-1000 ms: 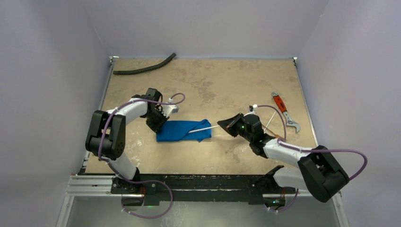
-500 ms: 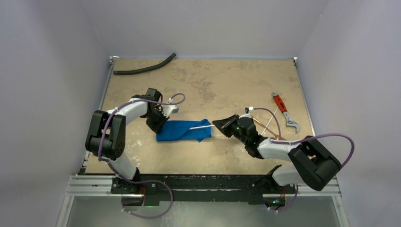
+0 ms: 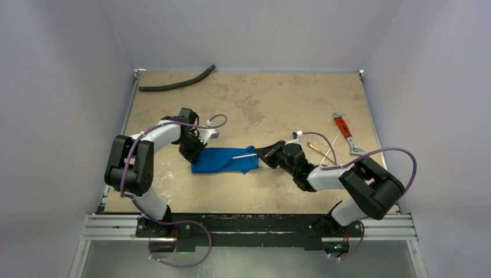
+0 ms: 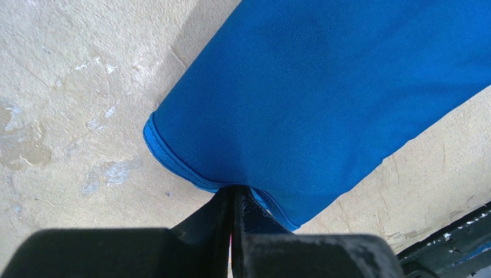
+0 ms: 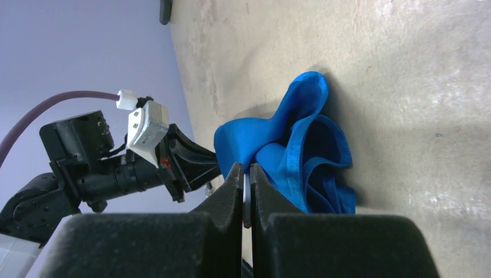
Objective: Fold the napkin into a case and place the utensils inside
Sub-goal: Insert the utensils into the folded napkin.
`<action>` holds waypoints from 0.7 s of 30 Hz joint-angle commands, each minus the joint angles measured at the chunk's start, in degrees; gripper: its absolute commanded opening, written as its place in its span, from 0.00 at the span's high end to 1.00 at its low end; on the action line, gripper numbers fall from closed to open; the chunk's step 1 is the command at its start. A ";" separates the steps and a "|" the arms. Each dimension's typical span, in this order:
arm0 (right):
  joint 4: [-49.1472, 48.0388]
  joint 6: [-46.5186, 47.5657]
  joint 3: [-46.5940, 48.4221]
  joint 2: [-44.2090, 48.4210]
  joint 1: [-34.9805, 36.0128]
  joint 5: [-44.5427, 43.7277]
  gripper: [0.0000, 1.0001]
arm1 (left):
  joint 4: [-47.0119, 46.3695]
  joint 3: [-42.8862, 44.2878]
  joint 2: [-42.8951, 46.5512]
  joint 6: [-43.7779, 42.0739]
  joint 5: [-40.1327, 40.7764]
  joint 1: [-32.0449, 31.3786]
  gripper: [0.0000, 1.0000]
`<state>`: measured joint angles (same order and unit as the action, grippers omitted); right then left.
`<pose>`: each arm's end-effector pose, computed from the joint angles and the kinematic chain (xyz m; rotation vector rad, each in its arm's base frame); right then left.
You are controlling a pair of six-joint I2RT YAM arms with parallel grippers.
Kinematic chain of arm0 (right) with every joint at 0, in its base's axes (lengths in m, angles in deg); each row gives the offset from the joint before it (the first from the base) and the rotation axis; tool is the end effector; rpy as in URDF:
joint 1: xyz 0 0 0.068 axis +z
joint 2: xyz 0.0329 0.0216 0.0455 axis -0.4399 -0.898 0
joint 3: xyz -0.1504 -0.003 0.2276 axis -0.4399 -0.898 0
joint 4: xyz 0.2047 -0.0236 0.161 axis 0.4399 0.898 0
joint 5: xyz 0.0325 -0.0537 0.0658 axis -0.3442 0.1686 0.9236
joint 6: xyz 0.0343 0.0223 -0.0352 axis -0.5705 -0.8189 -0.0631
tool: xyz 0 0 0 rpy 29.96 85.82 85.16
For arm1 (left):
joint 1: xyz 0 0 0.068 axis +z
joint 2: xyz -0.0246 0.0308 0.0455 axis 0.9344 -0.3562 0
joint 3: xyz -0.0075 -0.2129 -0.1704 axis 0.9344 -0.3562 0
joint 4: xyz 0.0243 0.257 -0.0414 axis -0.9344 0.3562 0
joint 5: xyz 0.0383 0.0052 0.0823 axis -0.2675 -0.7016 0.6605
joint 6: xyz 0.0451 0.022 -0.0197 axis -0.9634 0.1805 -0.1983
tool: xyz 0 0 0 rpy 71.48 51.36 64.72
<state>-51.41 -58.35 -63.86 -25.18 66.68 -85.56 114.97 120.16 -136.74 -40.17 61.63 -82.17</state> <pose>0.2039 0.1704 0.1564 0.8149 1.9207 1.3620 0.2808 -0.0732 0.1573 1.1019 2.7586 -0.3097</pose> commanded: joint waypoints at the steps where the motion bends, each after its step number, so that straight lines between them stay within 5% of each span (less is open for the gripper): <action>1: -2.81 -0.89 2.27 -1.48 0.89 -1.89 1.00 | 0.58 -0.48 -0.39 -1.53 -0.28 0.11 1.00; 21: -2.06 -0.07 7.22 -7.69 2.94 -2.14 1.00 | 1.27 -0.61 0.65 -1.62 -0.65 0.07 1.00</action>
<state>-53.40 -58.83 -58.74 -32.42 68.86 -85.60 115.06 120.16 -136.68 -40.30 61.49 -82.17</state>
